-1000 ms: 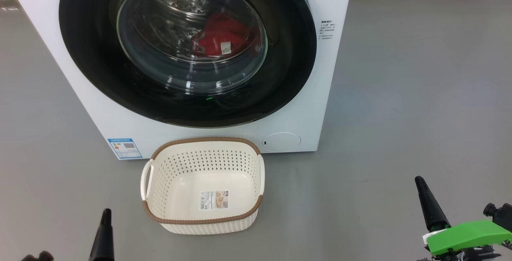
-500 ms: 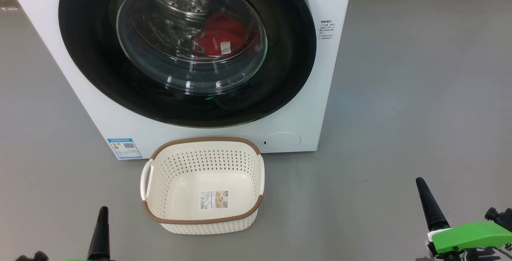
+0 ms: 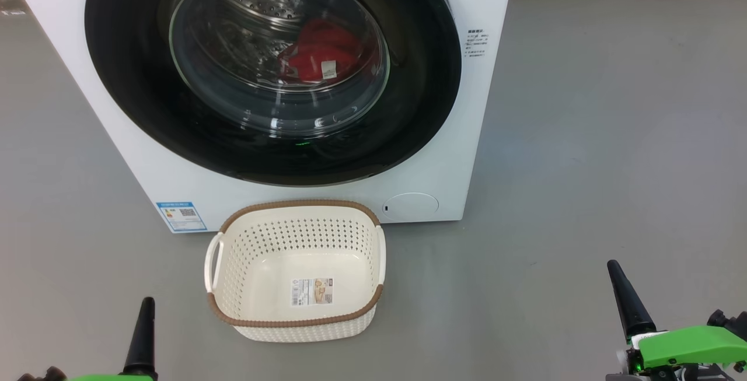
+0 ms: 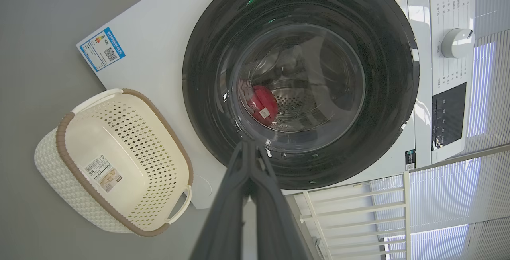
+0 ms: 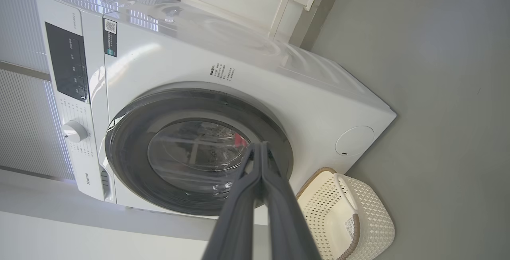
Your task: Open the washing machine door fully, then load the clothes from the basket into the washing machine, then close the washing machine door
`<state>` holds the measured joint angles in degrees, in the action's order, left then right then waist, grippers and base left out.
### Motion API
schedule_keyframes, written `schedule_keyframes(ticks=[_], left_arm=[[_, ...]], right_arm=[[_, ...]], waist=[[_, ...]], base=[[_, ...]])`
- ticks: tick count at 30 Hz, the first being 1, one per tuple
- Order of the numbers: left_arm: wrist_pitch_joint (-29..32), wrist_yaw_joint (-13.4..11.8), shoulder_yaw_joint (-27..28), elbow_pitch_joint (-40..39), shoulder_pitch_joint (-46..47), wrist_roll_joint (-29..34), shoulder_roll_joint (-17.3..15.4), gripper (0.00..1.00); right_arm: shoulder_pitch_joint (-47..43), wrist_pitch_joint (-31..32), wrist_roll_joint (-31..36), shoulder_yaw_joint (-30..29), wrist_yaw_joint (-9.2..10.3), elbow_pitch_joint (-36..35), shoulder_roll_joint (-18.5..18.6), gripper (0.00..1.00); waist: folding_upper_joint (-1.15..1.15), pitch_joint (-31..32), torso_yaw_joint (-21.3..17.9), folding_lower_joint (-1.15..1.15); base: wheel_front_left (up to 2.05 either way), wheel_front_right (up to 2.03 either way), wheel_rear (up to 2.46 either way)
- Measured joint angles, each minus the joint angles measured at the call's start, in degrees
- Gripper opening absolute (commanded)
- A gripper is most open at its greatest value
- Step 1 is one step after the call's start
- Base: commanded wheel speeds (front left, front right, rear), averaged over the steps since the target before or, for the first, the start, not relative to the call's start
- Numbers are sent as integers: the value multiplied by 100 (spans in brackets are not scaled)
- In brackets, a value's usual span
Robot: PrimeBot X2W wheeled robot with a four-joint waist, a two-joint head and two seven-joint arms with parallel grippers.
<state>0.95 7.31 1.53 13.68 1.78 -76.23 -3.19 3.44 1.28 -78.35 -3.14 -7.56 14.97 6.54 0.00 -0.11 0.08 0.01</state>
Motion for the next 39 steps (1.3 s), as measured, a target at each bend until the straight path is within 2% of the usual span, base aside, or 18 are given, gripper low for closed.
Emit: schedule_keyframes(ticks=[30, 39], left_arm=[[460, 0, 226, 136, 163, -1615, 56, 0], [461, 0, 238, 144, 210, -1625, 58, 0]], right_arm=[[9, 470, -1318, -411, 1, 44, -346, 0], [9, 470, -1400, -436, 1, 45, -360, 0]], waist=[[0, -7, -8, 0], [0, -7, -8, 0]], base=[[0, 0, 0], [0, 0, 0]])
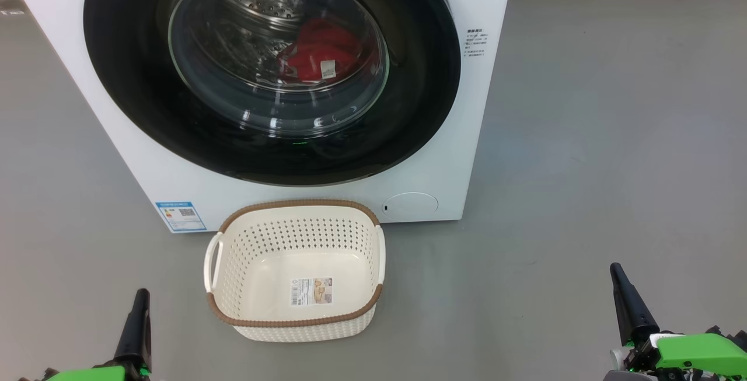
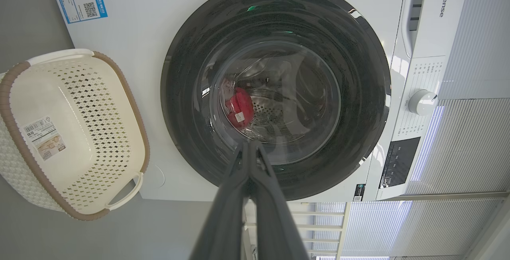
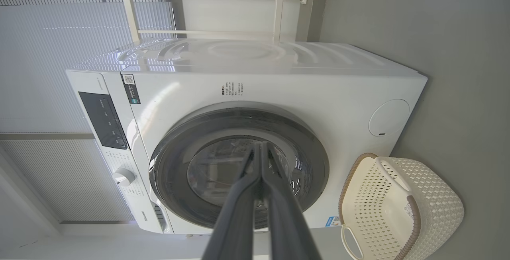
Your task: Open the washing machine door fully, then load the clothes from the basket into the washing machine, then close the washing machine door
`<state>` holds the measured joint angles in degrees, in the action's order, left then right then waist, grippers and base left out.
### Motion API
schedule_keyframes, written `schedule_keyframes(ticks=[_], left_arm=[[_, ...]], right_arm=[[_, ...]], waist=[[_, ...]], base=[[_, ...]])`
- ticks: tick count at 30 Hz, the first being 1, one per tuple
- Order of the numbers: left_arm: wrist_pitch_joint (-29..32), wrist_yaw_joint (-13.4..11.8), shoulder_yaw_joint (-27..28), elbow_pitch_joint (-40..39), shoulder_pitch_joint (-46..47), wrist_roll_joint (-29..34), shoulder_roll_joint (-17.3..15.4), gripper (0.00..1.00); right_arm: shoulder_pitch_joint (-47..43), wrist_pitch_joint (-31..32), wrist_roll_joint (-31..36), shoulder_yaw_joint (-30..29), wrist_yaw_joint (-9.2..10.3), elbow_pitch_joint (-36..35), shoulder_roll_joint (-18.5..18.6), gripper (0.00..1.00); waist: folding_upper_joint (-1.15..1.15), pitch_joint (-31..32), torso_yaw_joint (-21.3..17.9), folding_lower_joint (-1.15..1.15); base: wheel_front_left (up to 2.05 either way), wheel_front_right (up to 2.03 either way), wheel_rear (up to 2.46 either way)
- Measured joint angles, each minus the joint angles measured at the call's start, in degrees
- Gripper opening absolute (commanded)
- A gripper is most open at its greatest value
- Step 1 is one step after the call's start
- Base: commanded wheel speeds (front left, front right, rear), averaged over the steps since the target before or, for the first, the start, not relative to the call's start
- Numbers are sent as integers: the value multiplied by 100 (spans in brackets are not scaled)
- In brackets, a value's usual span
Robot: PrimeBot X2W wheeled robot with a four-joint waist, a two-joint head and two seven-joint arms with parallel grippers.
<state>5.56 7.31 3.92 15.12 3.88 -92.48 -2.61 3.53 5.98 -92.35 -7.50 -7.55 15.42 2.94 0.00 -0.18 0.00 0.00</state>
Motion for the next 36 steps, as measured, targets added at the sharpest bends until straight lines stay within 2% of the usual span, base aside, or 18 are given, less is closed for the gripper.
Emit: schedule_keyframes(ticks=[36], left_arm=[[42, 0, 31, 1, 1, 2, 41, 0]], right_arm=[[1, 5, 0, -18, 0, 1, -5, 0]], waist=[[0, 0, 0, 0]], base=[[0, 0, 0]])
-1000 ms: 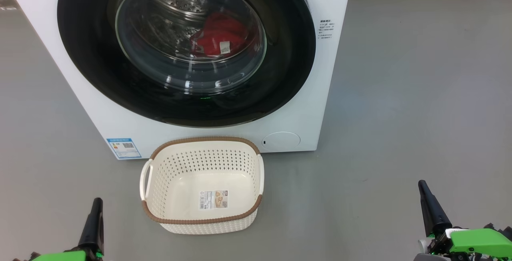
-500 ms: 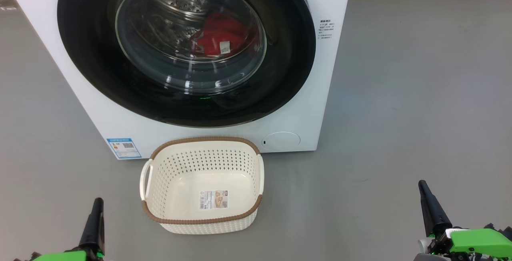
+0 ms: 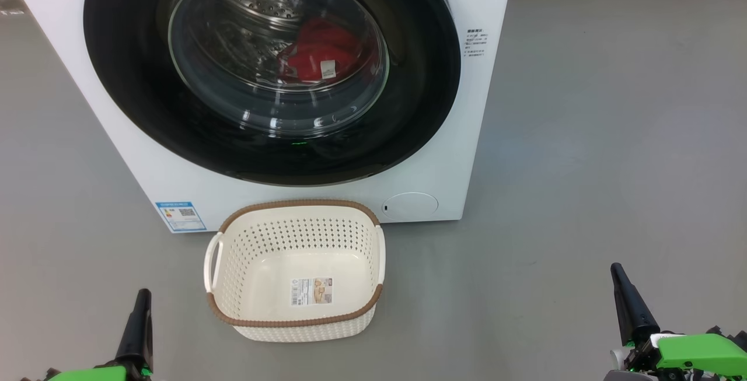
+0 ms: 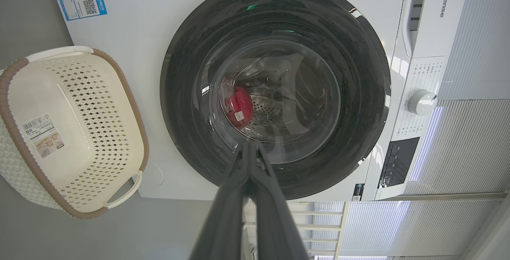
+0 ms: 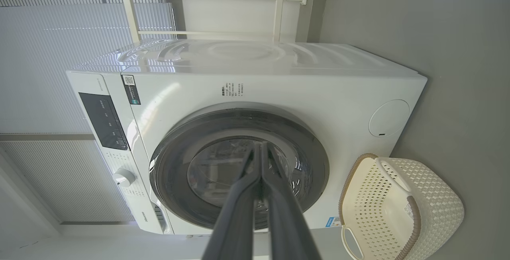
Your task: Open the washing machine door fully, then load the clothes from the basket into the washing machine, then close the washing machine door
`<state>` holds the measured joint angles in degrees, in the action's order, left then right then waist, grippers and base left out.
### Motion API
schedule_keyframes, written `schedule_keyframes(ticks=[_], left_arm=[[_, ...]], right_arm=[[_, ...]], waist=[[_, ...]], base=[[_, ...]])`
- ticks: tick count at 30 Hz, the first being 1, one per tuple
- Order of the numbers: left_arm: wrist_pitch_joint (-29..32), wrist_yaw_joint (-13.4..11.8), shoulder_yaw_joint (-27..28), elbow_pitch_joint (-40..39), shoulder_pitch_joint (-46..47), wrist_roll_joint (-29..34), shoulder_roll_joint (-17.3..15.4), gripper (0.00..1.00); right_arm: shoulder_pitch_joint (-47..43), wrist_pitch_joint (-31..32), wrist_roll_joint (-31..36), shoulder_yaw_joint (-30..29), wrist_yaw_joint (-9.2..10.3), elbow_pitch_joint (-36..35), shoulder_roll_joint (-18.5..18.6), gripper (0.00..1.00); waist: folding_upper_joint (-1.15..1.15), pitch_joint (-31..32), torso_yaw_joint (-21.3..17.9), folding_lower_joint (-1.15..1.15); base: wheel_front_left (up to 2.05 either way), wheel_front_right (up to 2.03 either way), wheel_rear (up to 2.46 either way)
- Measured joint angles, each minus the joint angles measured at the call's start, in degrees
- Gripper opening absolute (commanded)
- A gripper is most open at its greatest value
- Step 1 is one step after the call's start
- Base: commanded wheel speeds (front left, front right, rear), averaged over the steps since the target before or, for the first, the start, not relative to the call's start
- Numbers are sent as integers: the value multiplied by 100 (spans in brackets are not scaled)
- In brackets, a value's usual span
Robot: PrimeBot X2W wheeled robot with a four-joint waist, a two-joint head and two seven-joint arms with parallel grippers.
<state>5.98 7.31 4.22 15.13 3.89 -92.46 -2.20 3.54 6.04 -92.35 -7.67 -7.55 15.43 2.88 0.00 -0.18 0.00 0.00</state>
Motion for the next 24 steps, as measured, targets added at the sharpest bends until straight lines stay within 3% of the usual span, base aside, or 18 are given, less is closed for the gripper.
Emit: schedule_keyframes(ticks=[24], left_arm=[[7, 0, 16, 1, 1, 1, 3, 0]], right_arm=[[0, 0, 0, -9, 0, 0, -10, 0]], waist=[[0, 0, 0, 0]], base=[[0, 0, 0]])
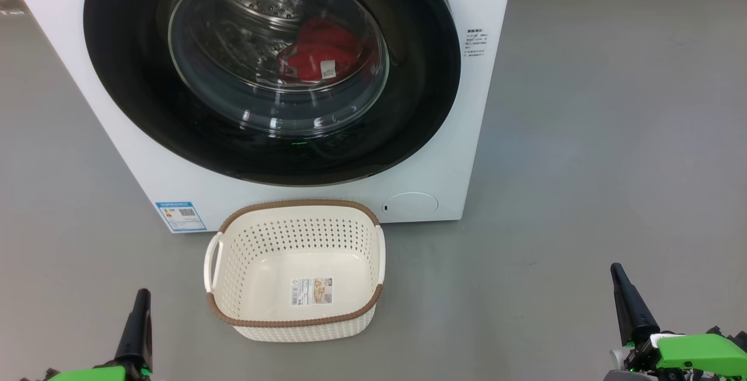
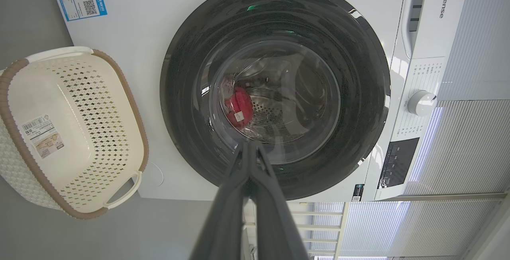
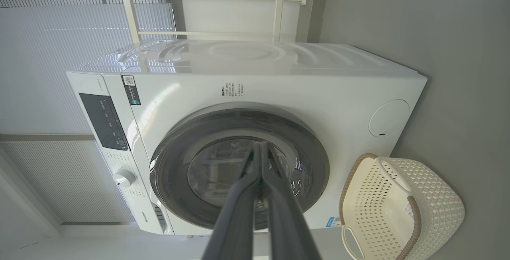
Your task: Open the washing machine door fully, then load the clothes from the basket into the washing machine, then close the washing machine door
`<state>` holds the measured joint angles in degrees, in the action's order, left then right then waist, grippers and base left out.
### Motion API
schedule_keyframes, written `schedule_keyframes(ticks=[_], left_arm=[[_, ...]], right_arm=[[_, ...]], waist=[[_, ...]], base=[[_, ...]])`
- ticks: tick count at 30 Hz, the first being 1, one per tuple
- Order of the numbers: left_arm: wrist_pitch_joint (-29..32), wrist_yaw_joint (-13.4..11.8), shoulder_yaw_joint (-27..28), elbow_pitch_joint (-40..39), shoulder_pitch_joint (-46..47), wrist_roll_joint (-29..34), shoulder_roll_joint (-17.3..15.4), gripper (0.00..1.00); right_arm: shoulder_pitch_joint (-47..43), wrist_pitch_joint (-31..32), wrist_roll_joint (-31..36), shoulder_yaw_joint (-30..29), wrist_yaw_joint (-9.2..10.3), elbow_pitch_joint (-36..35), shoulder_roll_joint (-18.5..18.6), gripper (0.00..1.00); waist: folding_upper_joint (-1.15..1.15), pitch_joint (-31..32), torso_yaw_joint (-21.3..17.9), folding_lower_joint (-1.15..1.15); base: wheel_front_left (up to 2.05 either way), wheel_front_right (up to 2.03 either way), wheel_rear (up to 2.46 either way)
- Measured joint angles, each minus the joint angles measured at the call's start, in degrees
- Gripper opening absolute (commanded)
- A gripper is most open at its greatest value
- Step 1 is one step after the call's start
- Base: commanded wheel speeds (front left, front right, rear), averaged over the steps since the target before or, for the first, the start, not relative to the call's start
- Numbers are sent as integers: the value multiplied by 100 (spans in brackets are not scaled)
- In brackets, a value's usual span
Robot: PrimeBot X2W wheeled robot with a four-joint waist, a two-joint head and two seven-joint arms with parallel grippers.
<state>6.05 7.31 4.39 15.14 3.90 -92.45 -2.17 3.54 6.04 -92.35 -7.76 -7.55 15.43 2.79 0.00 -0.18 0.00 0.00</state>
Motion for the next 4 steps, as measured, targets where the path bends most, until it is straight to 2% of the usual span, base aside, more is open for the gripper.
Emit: schedule_keyframes(ticks=[4], left_arm=[[0, 0, 1, 0, 0, 0, 0, 0]], right_arm=[[1, 0, 0, 0, 0, 0, -1, 0]], waist=[[0, 0, 0, 0]], base=[[0, 0, 0]])
